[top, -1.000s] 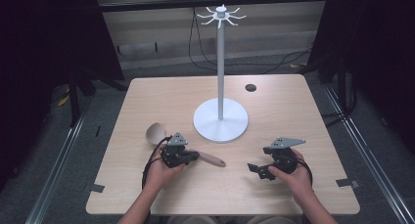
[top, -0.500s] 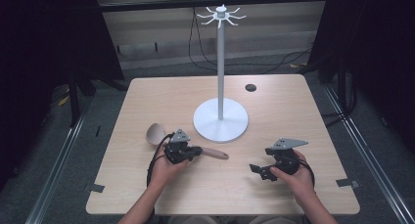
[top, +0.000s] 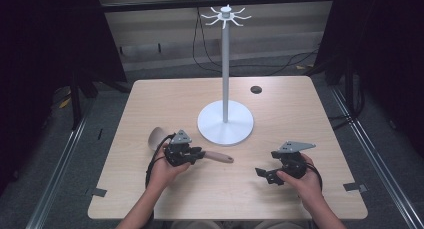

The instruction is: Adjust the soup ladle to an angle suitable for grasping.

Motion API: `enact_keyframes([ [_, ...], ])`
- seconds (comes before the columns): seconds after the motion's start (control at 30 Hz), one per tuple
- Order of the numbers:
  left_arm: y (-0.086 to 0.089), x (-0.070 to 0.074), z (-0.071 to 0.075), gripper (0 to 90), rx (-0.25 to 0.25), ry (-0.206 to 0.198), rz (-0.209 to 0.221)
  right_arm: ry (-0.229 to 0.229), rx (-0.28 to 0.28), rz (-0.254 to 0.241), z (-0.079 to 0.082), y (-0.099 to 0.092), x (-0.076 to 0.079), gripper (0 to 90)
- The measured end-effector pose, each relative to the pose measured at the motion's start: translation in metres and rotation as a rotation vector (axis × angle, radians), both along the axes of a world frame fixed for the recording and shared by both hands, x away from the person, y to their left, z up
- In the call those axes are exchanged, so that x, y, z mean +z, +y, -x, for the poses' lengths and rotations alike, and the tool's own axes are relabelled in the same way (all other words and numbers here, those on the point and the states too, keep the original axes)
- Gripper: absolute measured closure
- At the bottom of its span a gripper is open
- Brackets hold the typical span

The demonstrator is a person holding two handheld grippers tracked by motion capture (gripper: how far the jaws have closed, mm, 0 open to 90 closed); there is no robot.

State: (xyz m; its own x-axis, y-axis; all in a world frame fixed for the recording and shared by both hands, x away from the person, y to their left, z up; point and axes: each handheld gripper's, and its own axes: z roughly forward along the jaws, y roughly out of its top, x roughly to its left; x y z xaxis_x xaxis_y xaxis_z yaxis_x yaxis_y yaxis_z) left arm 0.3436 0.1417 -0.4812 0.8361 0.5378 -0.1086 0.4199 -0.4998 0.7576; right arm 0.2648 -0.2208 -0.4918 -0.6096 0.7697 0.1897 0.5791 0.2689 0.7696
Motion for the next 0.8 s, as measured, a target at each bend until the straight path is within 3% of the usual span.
enact_keyframes([
  [0.07, 0.004, 0.004, -0.002, 61.0, -0.015, -0.011, -0.040, 0.000, 0.000, -0.005, -0.002, -0.001, 0.001, 7.7],
  [0.17, 0.006, 0.007, -0.003, 59.0, -0.032, -0.019, -0.057, 0.000, 0.002, -0.006, -0.003, 0.000, 0.001, 7.7],
  [0.37, 0.008, 0.016, -0.012, 44.7, -0.041, -0.048, -0.124, -0.002, 0.021, -0.009, -0.008, 0.005, 0.002, 7.6],
  [0.53, 0.009, 0.020, -0.021, 40.9, -0.056, -0.052, -0.176, -0.002, 0.031, -0.008, -0.010, 0.009, 0.002, 7.6],
  [0.63, 0.009, 0.023, -0.027, 39.1, -0.079, -0.057, -0.240, -0.003, 0.035, -0.005, -0.011, 0.009, 0.002, 7.6],
  [0.8, 0.006, 0.023, -0.032, 37.8, -0.107, -0.058, -0.286, -0.003, 0.031, -0.008, -0.011, 0.008, 0.002, 7.6],
])
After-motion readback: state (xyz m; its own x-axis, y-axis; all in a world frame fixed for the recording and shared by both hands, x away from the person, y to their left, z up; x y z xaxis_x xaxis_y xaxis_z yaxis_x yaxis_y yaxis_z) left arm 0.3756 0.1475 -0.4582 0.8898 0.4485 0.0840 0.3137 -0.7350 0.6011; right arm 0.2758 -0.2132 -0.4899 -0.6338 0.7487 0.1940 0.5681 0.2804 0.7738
